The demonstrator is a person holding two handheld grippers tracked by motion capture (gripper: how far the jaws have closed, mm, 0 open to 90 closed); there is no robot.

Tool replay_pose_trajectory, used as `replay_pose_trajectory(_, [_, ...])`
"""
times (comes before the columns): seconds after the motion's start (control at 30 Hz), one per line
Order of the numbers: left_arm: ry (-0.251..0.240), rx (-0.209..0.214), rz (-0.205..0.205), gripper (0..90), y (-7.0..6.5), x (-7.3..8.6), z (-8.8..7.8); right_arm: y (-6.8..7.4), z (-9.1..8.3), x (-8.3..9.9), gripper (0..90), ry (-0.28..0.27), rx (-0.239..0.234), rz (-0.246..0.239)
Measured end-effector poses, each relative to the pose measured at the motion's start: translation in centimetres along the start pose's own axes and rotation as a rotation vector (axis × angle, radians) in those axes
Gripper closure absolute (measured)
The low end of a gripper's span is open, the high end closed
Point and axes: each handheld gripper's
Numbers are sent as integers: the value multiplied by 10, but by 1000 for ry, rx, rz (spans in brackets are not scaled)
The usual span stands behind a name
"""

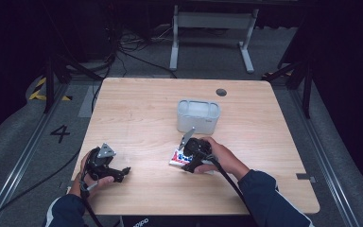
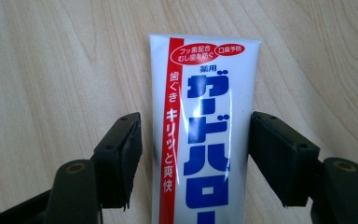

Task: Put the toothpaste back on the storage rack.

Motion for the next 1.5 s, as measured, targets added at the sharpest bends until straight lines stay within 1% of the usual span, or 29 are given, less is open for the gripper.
replay_pose_trajectory(0.2, [0,0,0,2,0,0,0,-1,6,-1,382,25,12,2])
replay_pose_trajectory(0.3, [0,2,0,2,0,0,0,-2,7,1,392,14,5,17])
replay_pose_trajectory(0.33, [0,2,0,2,0,0,0,-3,7,1,400,11,6,14])
replay_pose_trajectory(0.37, [0,2,1,2,0,0,0,-4,7,2,407,3,-3,24])
replay_pose_trajectory(0.43, [0,2,1,2,0,0,0,-4,7,2,415,-1,1,34])
replay_pose_trajectory(0.53, [0,2,1,2,0,0,0,-4,7,3,421,-8,5,36])
replay_pose_trajectory(0.7, [0,2,1,2,0,0,0,-4,6,4,464,-16,2,39])
replay_pose_trajectory(0.8, [0,2,1,2,0,0,0,-4,3,6,492,-24,-11,40])
replay_pose_trajectory(1.03, [0,2,1,2,0,0,0,-4,-3,9,556,-45,-10,25])
replay_pose_trajectory(1.2, [0,2,1,2,0,0,0,-3,-8,10,578,-61,-9,12])
replay_pose_trajectory(1.5, [0,2,1,2,0,0,0,-5,-21,14,599,-107,-24,9])
Point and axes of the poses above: each handheld gripper's, and its own axes: z roughly forward along the jaws, x roughly out of its underside, y roughly to its left, and after that the axes turned 9 degrees about -y, right-handed
